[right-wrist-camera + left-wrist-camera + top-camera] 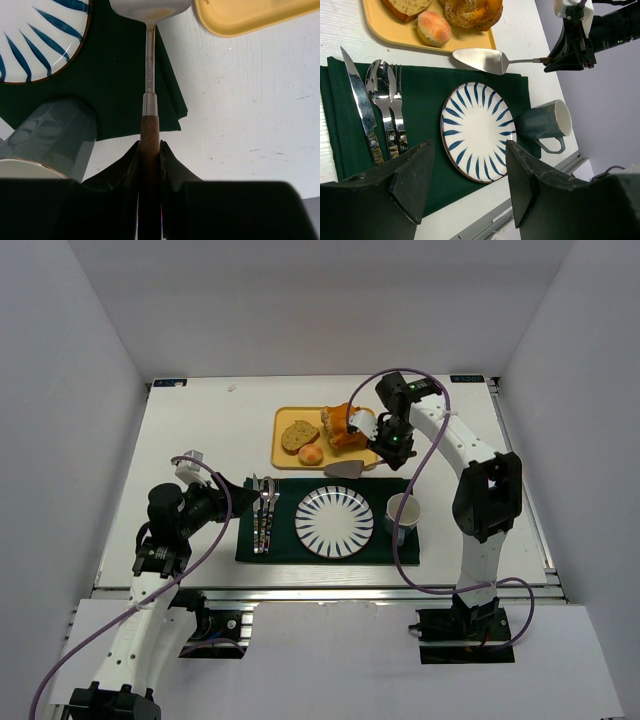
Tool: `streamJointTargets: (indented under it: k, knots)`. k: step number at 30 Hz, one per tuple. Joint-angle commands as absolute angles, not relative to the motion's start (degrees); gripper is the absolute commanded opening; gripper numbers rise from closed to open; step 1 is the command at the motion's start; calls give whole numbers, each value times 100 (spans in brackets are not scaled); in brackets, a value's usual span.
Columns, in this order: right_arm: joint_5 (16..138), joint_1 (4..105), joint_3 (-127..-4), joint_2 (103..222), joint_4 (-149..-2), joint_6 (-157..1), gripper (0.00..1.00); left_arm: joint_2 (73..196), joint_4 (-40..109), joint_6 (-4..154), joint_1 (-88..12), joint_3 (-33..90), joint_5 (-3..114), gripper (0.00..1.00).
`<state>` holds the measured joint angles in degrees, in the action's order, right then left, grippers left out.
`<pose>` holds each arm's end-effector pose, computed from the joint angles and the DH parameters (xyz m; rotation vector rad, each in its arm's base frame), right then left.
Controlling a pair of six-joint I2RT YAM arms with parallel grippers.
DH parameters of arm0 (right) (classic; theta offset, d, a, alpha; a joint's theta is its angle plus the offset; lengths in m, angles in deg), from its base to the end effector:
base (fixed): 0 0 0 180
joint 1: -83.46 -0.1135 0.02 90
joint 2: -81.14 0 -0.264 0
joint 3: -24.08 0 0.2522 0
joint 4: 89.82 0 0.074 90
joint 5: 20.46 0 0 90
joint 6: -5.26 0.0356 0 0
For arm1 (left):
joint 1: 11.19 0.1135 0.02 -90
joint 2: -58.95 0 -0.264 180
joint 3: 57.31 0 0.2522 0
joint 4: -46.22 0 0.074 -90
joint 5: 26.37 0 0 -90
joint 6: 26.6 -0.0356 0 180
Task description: Place the bread
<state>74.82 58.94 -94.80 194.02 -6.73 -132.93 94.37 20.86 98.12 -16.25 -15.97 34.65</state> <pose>0.3607 0.1681 0.2764 -1.7323 2.3279 0.0636 0.1527 -0.0308 0.2575 -0.1543 1.9750 -0.9426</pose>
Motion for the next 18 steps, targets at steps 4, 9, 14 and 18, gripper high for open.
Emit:
streamJointTargets:
  k: [4,9,14,18]
  knots:
    - [7990,6060,-9541,19074,-803,-13449,0,9410,2147,9742,-1646,-1551,3427,68]
    - [8122,6148,-9541,18995,-803,-13458,0,9489,2200,9733,-1646,-1516,3401,68]
    - [7965,6157,-9427,19021,-1031,-13274,0,9568,2244,9715,-1646,-1472,3383,68]
    - [7833,6148,-9488,19240,-1233,-13071,0,9577,2227,9706,-1646,-1445,3383,68]
